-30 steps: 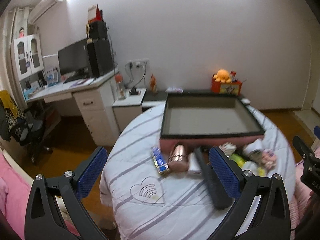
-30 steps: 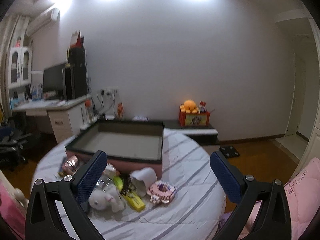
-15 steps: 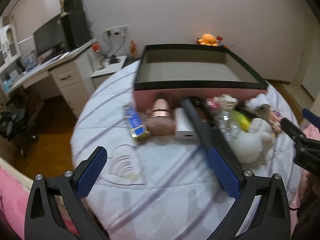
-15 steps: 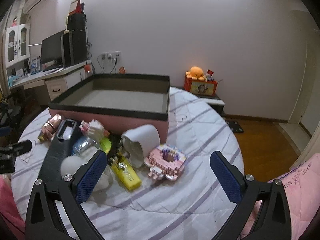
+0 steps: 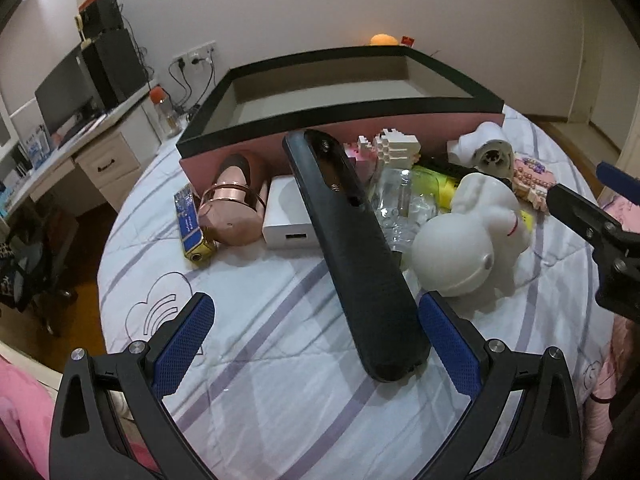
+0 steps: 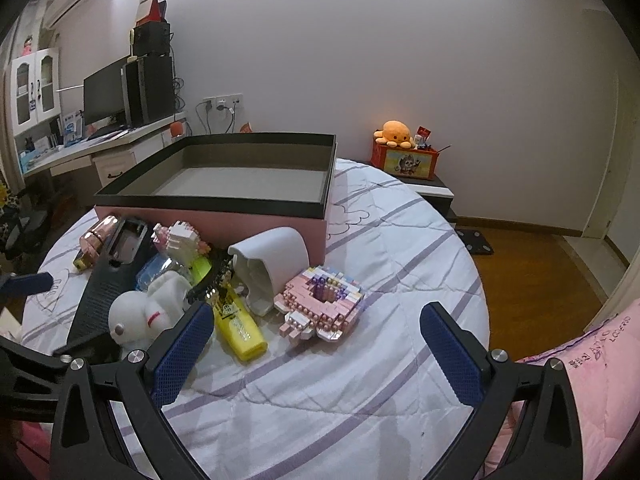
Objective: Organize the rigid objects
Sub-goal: 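Lower the left tool onto the black remote control and close on it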
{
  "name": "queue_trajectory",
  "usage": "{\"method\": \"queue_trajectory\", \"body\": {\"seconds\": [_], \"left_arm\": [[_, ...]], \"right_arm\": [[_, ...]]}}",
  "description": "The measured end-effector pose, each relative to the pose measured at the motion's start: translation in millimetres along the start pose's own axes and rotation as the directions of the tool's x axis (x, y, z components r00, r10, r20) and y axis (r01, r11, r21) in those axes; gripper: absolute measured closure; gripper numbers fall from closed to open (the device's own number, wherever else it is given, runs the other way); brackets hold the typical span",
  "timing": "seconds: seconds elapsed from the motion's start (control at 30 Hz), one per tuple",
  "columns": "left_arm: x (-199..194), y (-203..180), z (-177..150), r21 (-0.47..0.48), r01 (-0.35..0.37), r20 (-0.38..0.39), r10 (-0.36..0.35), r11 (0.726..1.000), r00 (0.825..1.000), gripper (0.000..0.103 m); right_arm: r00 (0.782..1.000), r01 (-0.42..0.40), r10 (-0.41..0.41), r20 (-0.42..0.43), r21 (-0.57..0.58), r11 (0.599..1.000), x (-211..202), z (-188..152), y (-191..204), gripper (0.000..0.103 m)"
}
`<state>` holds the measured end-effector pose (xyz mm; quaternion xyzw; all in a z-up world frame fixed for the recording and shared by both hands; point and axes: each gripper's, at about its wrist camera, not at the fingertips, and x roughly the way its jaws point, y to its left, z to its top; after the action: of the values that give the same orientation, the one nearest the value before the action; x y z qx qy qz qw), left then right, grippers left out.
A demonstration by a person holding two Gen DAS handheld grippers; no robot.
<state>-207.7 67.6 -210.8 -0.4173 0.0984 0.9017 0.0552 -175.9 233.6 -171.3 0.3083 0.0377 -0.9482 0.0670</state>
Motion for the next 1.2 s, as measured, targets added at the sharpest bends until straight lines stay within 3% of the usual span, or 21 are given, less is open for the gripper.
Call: {"method": "queue_trajectory", "body": {"seconds": [0.17, 0.37, 0.57, 0.7, 0.83, 0.9, 1.13, 1.2], "left_arm": [[-3.3, 11.1, -0.7, -0.021, -0.04, -0.001, 0.04, 0.999, 0.999, 0.0], [0.3, 29.0, -2.4, -0.066, -0.016, -0.024, 0.014, 0.998, 1.0, 0.0], [15.4, 12.9, -5.8, -0.003, -0.049, -0.057, 0.049, 0.999, 0.997, 0.0], [16.3, 14.3, -7.6, -0.036, -0.044, -0.027, 0.043, 0.998, 0.999, 0.0], [18.5, 22.1, -14.9, -0.09, 0.015, 0.036, -0.012, 0.996, 0.999, 0.0], [19.2, 24.8, -15.0, -0.107, 0.033, 0.029, -0.03, 0.994, 0.999, 0.0], [7.5, 3.2, -14.2, 0.0, -0.092, 0.119, 0.091, 0.996, 0.989, 0.001], [5.5, 1.9, -14.2, -0.001, -0.102, 0.133, 0.101, 0.995, 0.986, 0.01]], "right_arm": [[1.0, -0.023, 0.023, -0.006, 0.008, 1.0, 2.4, -1.4, -1.3, 0.0], [0.999, -0.048, 0.048, -0.015, 0.019, 0.999, 9.7, -3.9, -2.6, 0.0], [0.996, -0.065, 0.067, -0.051, 0.025, 0.998, 24.9, -11.0, -2.7, 0.0], [0.994, -0.072, 0.074, -0.075, 0.027, 0.997, 34.0, -14.4, -5.0, 0.0], [0.99, -0.095, 0.098, -0.101, 0.03, 0.995, 39.3, -14.9, -6.0, 0.0], [0.988, -0.103, 0.106, -0.116, 0.029, 0.994, 42.8, -14.8, -6.9, 0.0], [0.982, -0.102, 0.1, -0.163, -0.003, 0.995, 50.0, -15.0, -4.2, 0.0], [0.98, -0.113, 0.111, -0.165, -0.003, 0.994, 48.5, -16.5, -4.7, 0.0]]}}
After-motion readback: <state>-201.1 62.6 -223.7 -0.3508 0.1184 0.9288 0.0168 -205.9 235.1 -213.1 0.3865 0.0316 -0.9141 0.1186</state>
